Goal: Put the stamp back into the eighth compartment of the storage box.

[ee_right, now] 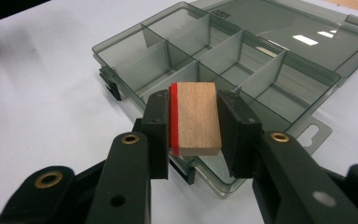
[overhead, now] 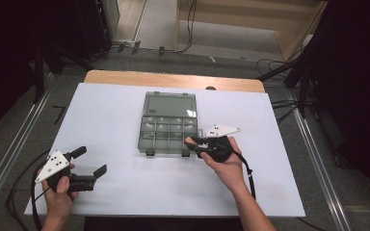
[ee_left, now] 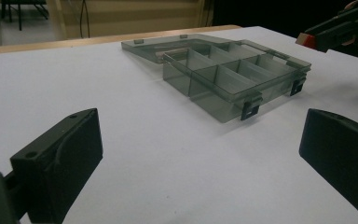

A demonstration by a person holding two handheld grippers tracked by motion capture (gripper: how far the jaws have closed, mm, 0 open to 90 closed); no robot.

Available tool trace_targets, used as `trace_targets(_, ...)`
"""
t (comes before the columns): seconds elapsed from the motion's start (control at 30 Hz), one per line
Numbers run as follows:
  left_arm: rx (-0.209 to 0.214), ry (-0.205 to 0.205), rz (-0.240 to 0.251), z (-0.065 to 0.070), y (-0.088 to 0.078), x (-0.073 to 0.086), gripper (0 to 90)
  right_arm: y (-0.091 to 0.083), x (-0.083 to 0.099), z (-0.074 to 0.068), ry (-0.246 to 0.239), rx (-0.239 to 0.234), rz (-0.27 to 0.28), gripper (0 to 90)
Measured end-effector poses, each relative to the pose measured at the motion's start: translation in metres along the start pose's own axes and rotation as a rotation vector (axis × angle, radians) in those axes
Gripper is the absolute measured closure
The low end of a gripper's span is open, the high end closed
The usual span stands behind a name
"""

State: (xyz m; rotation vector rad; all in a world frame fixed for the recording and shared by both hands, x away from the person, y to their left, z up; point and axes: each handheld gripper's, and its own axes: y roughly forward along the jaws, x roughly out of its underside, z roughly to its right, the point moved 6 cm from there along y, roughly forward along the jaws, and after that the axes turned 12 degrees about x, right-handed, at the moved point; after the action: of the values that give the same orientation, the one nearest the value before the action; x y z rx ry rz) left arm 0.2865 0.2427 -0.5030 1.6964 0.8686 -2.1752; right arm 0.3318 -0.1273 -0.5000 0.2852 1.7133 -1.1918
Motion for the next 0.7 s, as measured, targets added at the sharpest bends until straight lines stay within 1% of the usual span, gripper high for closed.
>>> trace_targets(0.37,0.004,0.003,0.001,0.001,0.0,0.0,0.0,0.01,0.001,0.005,0.021,0.008,-0.008,65.0)
trace_targets(0.7,0.001,0.003,-0.003,0.0,-0.001,0.0,0.0,0.017,0.002,0.012,0.037,0.03,-0.02,65.0)
